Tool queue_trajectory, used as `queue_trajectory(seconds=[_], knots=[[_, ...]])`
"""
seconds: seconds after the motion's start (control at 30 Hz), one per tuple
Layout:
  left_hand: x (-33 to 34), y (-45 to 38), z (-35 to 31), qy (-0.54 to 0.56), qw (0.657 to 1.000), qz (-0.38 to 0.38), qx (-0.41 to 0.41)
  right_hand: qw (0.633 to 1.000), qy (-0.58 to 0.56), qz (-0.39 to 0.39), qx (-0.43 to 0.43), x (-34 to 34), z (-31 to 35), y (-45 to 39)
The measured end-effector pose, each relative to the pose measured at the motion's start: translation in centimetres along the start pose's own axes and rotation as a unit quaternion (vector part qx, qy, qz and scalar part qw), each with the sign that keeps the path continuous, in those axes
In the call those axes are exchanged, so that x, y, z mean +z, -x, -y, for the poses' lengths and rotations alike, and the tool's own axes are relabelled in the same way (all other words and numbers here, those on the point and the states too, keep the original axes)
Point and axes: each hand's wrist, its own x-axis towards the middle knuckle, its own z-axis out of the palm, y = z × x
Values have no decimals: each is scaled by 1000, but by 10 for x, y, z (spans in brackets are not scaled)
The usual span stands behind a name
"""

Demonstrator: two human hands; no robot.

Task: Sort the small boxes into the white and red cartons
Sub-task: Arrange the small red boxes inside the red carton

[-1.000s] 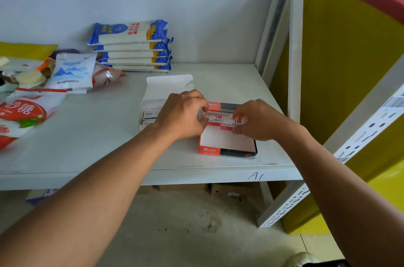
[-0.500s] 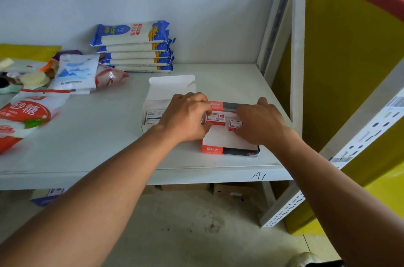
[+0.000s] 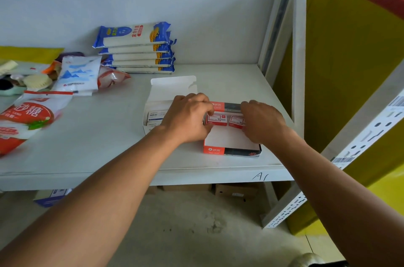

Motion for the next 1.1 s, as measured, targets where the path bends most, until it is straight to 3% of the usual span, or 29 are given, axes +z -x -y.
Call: queue_trajectory(seconds=[0.2,0.37,0.6,0.8,0.9,1.1], knots=[[1,1,1,20,1000,-7,-8,999,-1,-39,28,4,1,-4],[2,1,2,20,1000,-3,-11,999,-24,-19,24,2,2,-1],[2,1,1,22,1000,-7,-13,998,55,-37,2,3,5,-2],[2,3,2,25,1000,-1,-16,997,-8,-59,-40,8,-1,-3],[1,3,1,27,999,4,-19,995,-39,-93,-18,16,-1,-2],[0,2,1,22,1000,10,-18,996,-37,-80,2,19,0,-4]])
